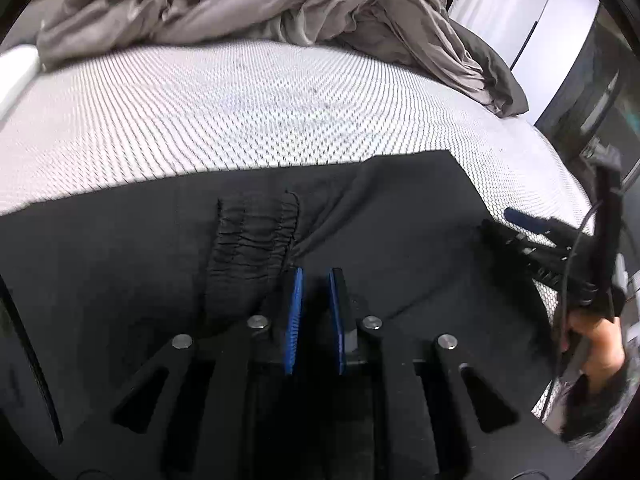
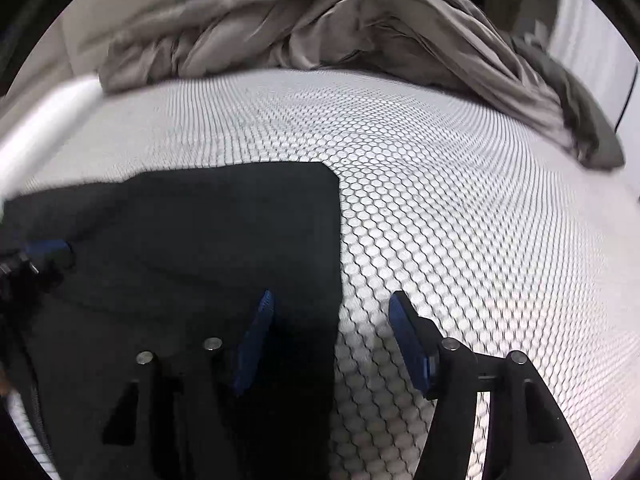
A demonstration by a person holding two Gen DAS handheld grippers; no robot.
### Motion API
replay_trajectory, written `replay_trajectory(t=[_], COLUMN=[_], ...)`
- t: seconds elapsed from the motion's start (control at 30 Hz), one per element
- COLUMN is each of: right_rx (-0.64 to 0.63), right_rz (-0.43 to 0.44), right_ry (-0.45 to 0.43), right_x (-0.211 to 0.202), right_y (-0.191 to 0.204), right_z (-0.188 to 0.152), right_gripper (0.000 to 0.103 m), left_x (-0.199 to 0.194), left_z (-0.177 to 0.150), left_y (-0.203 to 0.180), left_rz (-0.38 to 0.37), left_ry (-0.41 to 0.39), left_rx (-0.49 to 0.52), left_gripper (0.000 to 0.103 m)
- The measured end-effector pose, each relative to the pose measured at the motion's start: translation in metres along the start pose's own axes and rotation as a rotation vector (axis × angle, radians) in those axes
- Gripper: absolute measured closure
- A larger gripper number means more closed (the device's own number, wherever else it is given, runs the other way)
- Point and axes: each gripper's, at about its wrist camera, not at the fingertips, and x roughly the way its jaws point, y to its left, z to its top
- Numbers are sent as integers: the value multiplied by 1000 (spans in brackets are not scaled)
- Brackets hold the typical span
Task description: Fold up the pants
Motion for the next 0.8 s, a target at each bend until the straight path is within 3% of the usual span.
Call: replay_trajectory(t=[0.07, 0.17, 0.3, 0.37, 0.43, 0.5, 0.57, 0.67, 0.8], right_rx=[1, -7, -34, -68, -126, -184, -185, -162, -112], right_rz=[1, 85, 206, 217, 184, 64, -9, -93, -81], right_ry=[-45, -86, -38, 2, 34, 30, 34, 36, 27], right_x=[-11, -20, -7, 5, 14, 16, 17, 11, -9], right_y=[6, 27, 63, 80, 92, 91, 73, 51, 32], right_z=[5, 17, 16, 13, 10, 7, 5, 1, -4], right_gripper=[46, 46, 46, 46, 46, 46, 46, 43, 41], left_x=[-15, -23, 8, 13, 10, 7, -1, -15, -25], left_z=[2, 7, 7, 7, 8, 6, 4, -1, -4], left_y=[-3, 0, 18, 28, 38, 48, 63, 84, 86], left_rz=[25, 37, 77, 50, 30, 176, 226, 153, 94], left_ry=[-53, -118, -25, -28, -22, -14, -22, -45, -63], left_rx=[-3, -34, -81, -119, -147, -147, -191, -276, -303], left_gripper=[90, 90, 90, 90, 90, 76, 73, 73, 73])
